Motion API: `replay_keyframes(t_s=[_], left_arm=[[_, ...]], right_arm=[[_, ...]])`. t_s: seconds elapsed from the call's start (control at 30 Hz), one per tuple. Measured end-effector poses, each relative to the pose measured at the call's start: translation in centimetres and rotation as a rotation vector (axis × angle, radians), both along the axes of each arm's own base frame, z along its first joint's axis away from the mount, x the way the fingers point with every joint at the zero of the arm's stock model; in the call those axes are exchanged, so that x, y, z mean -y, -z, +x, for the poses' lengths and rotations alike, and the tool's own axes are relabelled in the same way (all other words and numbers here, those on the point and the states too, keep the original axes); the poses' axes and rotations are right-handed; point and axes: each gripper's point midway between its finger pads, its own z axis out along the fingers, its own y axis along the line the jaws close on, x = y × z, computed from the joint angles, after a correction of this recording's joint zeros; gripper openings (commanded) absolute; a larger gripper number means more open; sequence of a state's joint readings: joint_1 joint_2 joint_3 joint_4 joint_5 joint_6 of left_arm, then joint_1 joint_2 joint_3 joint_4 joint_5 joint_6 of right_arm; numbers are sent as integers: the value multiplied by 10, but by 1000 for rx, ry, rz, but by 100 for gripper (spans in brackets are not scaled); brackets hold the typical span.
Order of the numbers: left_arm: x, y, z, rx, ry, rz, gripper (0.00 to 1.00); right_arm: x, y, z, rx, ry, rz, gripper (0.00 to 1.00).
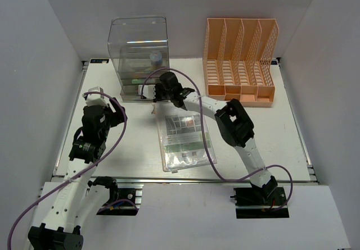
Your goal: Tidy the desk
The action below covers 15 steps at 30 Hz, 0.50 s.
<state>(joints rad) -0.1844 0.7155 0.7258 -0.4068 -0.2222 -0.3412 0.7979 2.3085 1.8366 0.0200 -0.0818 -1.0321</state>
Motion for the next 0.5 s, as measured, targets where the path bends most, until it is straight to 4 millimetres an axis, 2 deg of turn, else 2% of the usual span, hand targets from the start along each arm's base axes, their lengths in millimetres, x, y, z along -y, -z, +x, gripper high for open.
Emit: replay_keyframes(t_s=[0.07, 0.1, 0.17, 0.2, 0.3, 0.37, 0.43, 0.47, 0.5], left_arm=[[0, 1, 0, -2, 0, 0, 83], [0, 1, 0, -3, 0, 0, 83], [0, 1, 0, -3, 0, 1, 83], [0, 1, 0, -4, 0, 1, 83], [0, 2, 1, -6, 0, 1, 83], [0, 2, 1, -8, 0, 1, 83], [0, 3, 1, -10, 0, 2, 83], [0, 3, 1, -10, 0, 2, 83], [0, 3, 1, -11, 0, 2, 82]], right_arm=[[-2, 0, 3, 18, 16, 8, 25], [-3, 1, 4, 24, 23, 11, 37], [-5, 1, 6, 33, 33, 20, 45], [-5, 0, 7, 37, 38, 23, 49], [-7, -2, 7, 41, 46, 33, 49], [-8, -3, 7, 40, 48, 45, 44], [-9, -3, 6, 30, 52, 54, 22], [-9, -2, 5, 18, 56, 62, 0], [-10, -2, 4, 10, 54, 67, 0]])
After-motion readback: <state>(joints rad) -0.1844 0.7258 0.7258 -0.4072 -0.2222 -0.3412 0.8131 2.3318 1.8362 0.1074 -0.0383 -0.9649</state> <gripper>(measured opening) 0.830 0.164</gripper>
